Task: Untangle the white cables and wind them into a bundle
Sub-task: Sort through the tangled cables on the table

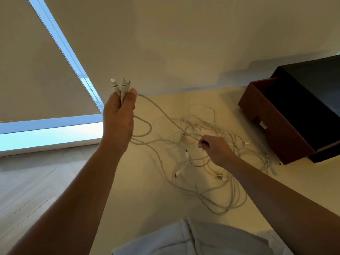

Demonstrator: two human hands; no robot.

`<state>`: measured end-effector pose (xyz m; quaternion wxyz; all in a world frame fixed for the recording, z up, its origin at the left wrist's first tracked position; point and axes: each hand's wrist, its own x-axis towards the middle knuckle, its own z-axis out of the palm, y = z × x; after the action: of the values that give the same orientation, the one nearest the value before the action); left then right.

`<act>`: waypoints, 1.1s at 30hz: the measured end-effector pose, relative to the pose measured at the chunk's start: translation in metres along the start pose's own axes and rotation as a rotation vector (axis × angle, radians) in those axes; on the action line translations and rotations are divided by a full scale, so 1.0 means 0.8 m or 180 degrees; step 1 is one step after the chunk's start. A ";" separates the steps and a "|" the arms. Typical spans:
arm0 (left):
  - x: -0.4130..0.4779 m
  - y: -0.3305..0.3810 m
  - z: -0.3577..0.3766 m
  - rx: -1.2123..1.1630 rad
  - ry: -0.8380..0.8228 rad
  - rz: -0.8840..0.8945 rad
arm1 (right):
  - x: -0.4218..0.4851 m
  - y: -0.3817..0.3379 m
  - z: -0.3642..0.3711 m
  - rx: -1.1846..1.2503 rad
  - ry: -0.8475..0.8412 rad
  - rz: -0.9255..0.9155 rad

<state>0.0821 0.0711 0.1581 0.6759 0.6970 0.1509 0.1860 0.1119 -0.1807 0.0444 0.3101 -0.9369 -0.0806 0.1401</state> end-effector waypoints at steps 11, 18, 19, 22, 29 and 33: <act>-0.004 -0.046 0.003 0.0838 -0.0210 -0.0458 | 0.001 -0.013 -0.021 0.1016 0.0198 0.0103; -0.018 -0.058 0.028 0.1488 -0.0952 -0.0598 | 0.009 -0.038 -0.034 0.2494 0.0079 -0.0245; -0.020 -0.057 0.032 0.1526 -0.1090 -0.0651 | 0.008 -0.045 -0.037 0.2750 -0.0028 -0.0341; -0.025 -0.052 0.043 0.1519 -0.1374 -0.0789 | 0.008 -0.060 -0.044 0.2785 -0.0015 -0.0535; -0.015 -0.043 0.042 0.1359 -0.1204 -0.0869 | 0.011 -0.052 -0.056 0.0840 -0.0362 -0.0445; -0.020 -0.040 0.049 0.1738 -0.1504 -0.1009 | 0.000 -0.066 -0.054 0.0397 -0.0694 -0.0474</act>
<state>0.0873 0.0306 0.1249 0.5022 0.8428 0.1408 -0.1331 0.1222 -0.1630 0.1097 0.3667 -0.8864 -0.1742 0.2224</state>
